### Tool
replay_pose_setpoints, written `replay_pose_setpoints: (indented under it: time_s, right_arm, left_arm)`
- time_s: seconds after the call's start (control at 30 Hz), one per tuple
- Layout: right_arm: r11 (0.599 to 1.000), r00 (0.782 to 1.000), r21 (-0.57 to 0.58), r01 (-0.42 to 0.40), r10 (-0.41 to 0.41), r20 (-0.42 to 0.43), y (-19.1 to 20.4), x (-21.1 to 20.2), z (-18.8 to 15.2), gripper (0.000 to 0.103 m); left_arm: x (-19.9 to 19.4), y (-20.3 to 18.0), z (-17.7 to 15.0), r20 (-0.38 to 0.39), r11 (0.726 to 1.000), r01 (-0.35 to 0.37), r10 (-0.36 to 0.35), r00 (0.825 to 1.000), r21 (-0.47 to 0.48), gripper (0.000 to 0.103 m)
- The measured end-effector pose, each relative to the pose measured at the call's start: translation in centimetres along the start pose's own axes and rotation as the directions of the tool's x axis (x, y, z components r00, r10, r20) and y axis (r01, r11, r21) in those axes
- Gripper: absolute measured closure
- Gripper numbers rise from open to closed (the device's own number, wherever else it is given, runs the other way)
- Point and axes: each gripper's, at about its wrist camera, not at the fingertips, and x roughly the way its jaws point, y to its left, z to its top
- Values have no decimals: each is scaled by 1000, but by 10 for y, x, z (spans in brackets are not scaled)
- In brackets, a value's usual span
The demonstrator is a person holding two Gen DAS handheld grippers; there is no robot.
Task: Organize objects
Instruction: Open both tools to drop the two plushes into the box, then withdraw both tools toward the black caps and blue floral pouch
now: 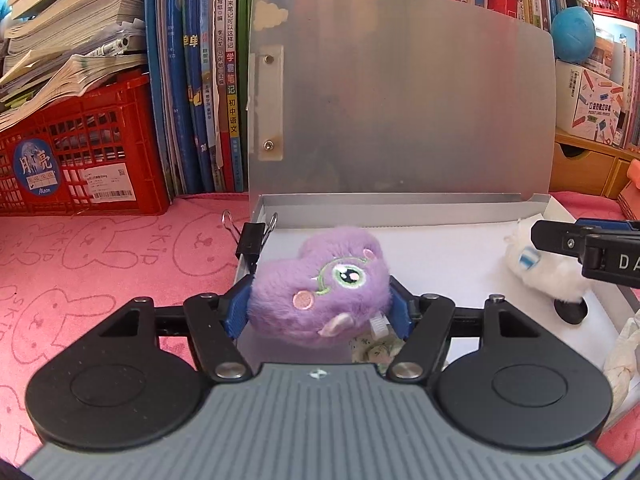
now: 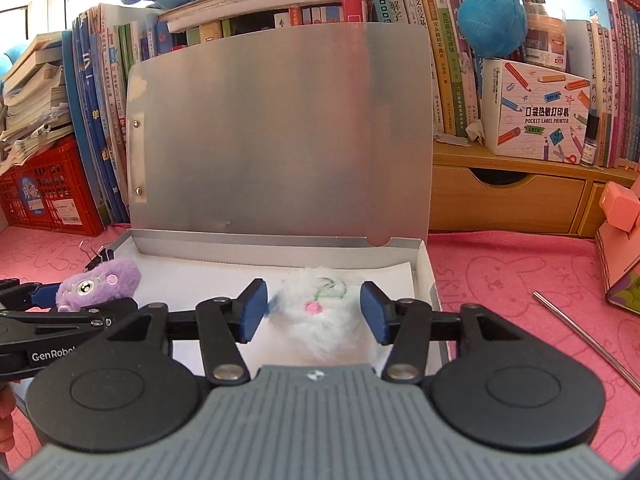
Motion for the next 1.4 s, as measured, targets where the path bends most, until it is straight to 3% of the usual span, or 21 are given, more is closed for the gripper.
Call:
replay_pose_setpoints:
  time_s: [0.17, 0.23, 0.53, 0.83, 1.13, 1.4]
  right_arm:
    - [999, 999, 14, -30, 30, 43, -1, -24, 6, 28]
    - [999, 997, 22, -43, 41, 63, -2, -36, 9, 27]
    - [995, 986, -34, -91, 95, 140, -3, -114, -2, 18]
    - [983, 969, -108, -150, 167, 180, 8, -186, -44, 13]
    - [973, 966, -170, -158, 188, 178, 14, -231, -86, 6]
    - [965, 973, -184, -187, 208, 101, 14, -245, -134, 2]
  left_arm:
    - [-24, -1, 6, 71, 1000, -9, 10, 997, -20, 12]
    - [-34, -1, 8, 87, 1000, -20, 21, 996, -7, 12]
    - [-110, 0, -7, 99, 998, 60, -59, 993, -7, 11]
    - [-195, -21, -59, 127, 985, 162, -169, 977, 57, 11]
    - [-250, -21, -112, 151, 982, 181, -188, 970, 60, 11]
    - [-274, -12, -164, 110, 985, 169, -173, 979, 41, 11]
